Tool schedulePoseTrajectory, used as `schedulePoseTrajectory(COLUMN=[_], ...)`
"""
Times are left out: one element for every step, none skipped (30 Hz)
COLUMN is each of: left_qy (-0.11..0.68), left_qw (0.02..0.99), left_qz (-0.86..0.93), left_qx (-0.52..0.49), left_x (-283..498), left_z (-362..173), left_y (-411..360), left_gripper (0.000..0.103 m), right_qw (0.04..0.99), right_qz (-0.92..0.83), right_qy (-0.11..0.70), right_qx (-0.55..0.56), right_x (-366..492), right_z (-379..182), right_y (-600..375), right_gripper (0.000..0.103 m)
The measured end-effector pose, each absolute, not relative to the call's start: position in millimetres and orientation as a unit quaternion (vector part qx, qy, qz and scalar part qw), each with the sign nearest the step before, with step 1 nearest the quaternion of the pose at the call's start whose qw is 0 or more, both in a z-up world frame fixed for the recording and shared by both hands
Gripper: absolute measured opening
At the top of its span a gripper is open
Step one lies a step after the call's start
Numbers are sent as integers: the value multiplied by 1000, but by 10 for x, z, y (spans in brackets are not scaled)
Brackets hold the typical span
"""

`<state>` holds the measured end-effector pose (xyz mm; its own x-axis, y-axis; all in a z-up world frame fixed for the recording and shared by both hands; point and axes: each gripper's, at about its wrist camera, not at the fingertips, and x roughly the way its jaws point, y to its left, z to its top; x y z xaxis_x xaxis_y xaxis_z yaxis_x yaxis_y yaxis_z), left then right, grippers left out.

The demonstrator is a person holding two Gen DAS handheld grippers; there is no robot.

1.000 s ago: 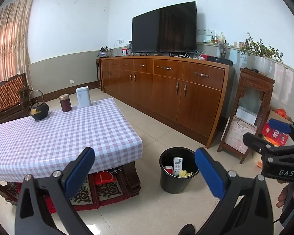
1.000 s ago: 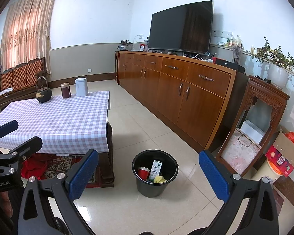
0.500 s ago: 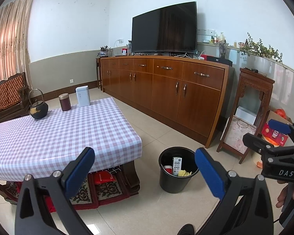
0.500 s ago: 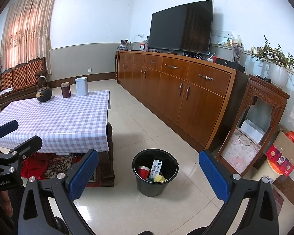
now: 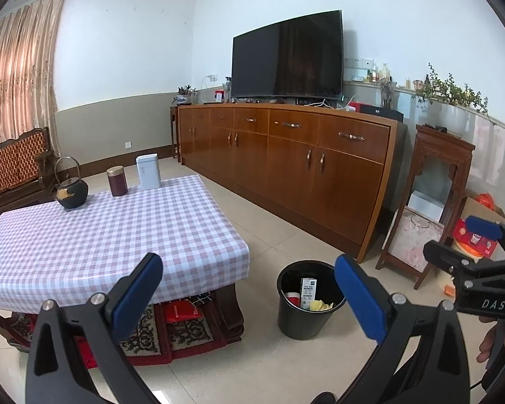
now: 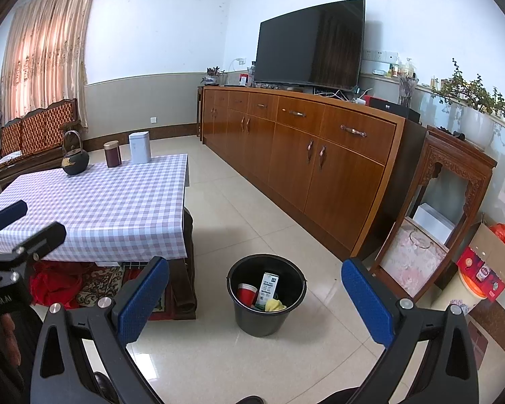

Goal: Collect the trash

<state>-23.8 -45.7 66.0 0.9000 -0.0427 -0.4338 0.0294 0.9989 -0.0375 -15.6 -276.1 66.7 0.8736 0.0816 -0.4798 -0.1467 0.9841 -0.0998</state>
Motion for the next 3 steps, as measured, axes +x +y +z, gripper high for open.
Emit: schedulePoseTrajectory(left_qy=[223,222,223], left_qw=[975,975,975], left_qz=[-18,-18,-17], left_qx=[-16,-17,-17], left_x=[-239,-242,-245], left_z=[659,663,663], left_y=[-454,-455,-464], left_gripper=[102,102,102], right_qw=[966,966,966], right_qz=[59,59,59], right_qy=[244,244,244], right_qx=[-66,-63,-62], right_x=[-161,-164,-165], right_z=[660,655,651], right_y=[-2766,-2771,-2771], right_gripper=[103,103,103])
